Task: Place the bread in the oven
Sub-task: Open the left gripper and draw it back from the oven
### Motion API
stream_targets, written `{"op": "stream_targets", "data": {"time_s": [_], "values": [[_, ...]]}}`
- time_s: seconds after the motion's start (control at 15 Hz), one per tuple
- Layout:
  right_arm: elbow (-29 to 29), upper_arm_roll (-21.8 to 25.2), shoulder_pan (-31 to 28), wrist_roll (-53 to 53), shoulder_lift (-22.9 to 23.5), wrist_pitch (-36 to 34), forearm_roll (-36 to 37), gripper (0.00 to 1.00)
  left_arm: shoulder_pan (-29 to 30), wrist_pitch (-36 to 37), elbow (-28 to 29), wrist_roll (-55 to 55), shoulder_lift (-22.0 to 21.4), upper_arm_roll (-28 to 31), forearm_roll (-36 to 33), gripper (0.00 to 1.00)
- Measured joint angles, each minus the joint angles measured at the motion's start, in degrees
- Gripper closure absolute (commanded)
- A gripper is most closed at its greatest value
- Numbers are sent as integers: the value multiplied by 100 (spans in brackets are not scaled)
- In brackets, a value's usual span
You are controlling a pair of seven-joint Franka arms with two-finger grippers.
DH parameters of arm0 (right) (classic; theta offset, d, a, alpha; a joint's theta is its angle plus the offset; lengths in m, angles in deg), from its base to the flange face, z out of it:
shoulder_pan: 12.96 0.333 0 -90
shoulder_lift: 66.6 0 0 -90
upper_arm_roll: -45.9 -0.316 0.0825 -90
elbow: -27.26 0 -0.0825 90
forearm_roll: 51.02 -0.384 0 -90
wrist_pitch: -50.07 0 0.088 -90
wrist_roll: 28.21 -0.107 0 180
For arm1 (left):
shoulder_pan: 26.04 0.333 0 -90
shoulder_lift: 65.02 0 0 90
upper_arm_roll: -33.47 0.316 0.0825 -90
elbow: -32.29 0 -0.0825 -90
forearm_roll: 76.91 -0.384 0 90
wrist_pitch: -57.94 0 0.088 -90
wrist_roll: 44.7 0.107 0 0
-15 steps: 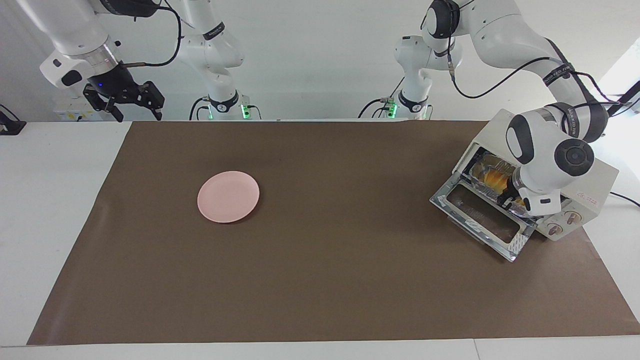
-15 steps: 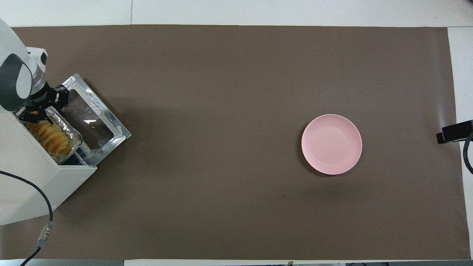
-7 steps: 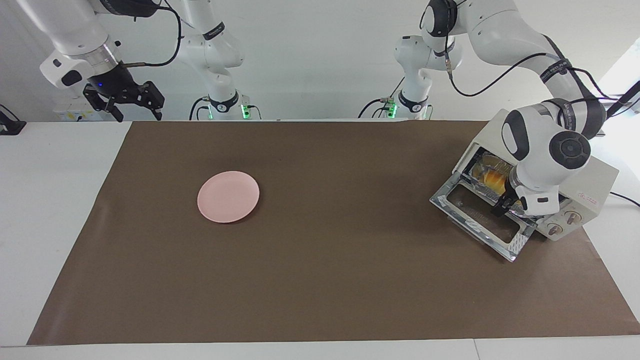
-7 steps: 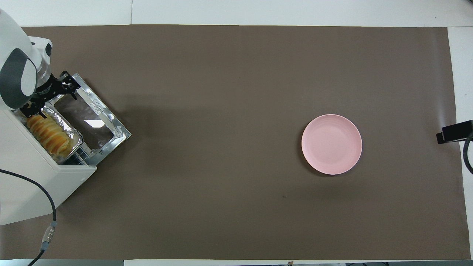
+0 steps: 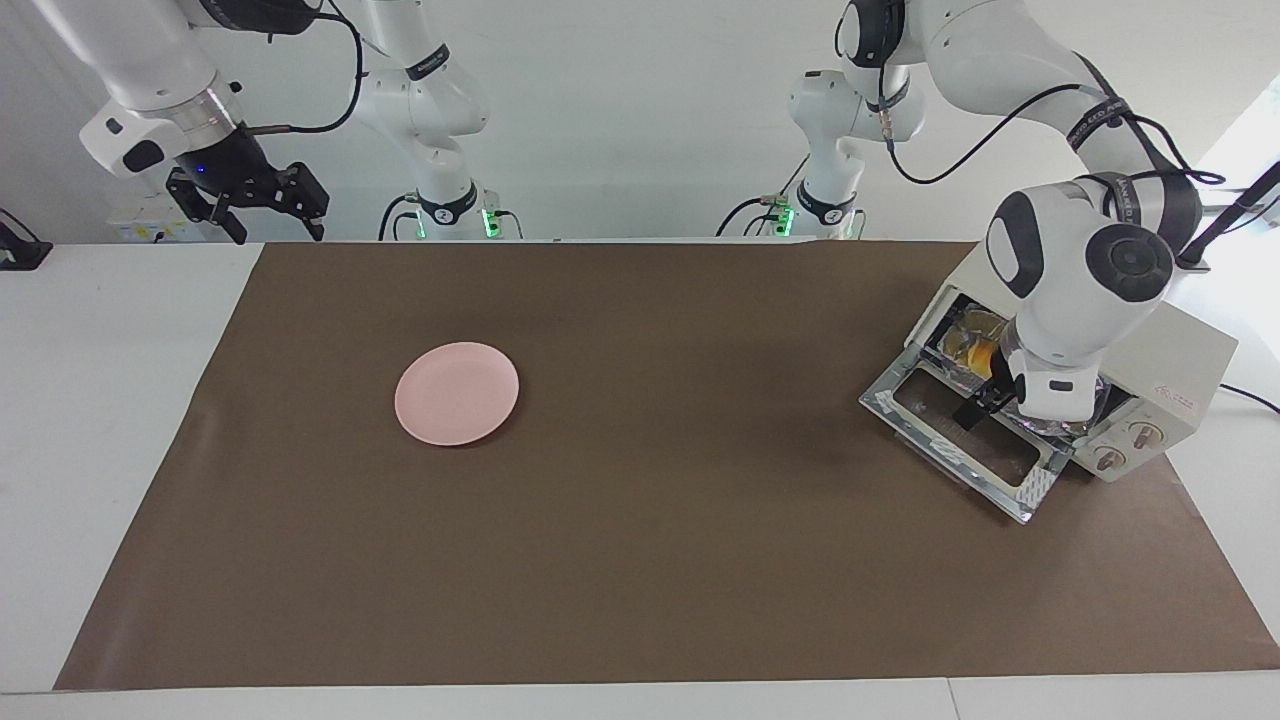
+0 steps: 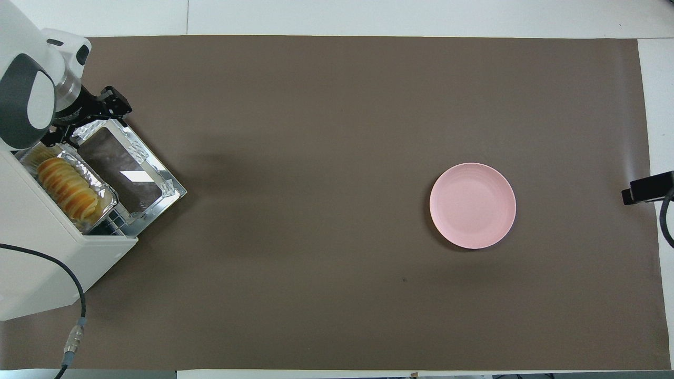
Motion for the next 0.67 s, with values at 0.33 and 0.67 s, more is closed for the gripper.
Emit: {"op": "stream_targets", "data": {"time_s": [0.33, 0.67], "values": [[0, 0, 0, 0, 0, 0, 0, 0, 486, 34, -9, 2101, -475, 61, 104, 0], [0, 0, 0, 0, 0, 0, 0, 0, 574, 244, 170, 2618, -1094, 5, 163, 0]]}}
